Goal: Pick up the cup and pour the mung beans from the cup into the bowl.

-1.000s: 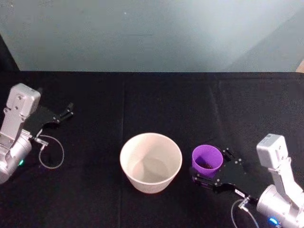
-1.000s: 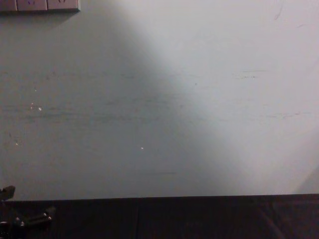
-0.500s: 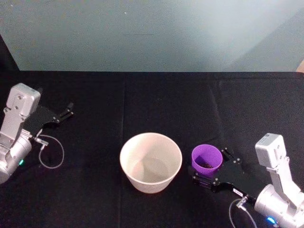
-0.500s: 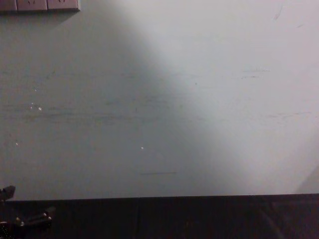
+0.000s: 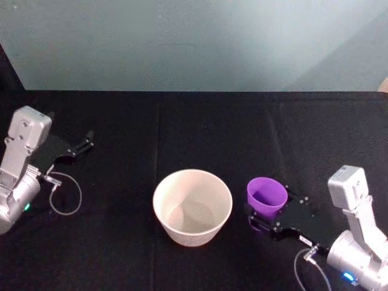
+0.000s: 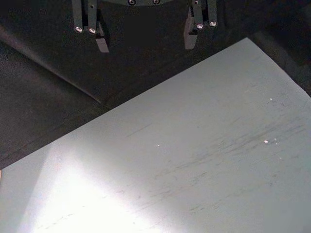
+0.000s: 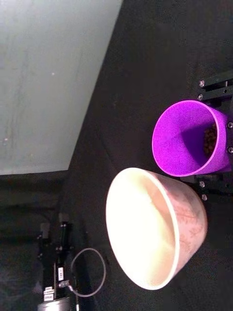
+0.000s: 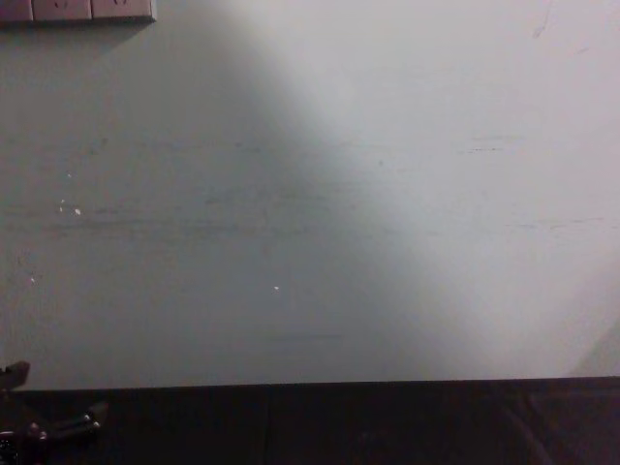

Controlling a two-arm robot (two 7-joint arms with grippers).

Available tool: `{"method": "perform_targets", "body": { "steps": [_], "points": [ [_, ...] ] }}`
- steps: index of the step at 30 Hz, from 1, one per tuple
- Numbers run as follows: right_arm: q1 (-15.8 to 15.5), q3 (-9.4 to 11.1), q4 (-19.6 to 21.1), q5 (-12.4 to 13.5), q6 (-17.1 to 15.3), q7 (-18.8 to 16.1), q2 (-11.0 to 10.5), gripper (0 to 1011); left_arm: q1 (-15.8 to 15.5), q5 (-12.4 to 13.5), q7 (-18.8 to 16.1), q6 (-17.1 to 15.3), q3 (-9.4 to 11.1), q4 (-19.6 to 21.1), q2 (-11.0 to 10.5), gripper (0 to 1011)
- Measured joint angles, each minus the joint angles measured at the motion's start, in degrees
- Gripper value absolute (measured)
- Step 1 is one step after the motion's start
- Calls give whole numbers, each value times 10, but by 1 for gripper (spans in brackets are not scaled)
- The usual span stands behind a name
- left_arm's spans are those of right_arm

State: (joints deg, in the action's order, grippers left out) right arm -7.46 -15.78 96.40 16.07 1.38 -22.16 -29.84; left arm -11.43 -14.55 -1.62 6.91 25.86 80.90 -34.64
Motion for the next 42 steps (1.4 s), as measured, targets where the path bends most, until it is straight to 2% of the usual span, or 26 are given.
{"method": "perform_targets", "body": {
  "steps": [10,16,22,28,35,42],
  "points": [
    [10,16,25,-27,-2,5,-5,734,0,0,0,0,0,0,0,1000],
    [20,24,28,-37,5,12,3,734,0,0,0,0,0,0,0,1000],
    [36,28,20,-36,11,11,18,735,0,0,0,0,0,0,0,1000],
    [61,23,1,-25,6,3,34,734,0,0,0,0,0,0,0,1000],
    [80,15,-12,-14,-3,-5,41,734,0,0,0,0,0,0,0,1000],
    [81,14,-14,-12,-4,-6,42,734,0,0,0,0,0,0,0,1000]
  ]
}}
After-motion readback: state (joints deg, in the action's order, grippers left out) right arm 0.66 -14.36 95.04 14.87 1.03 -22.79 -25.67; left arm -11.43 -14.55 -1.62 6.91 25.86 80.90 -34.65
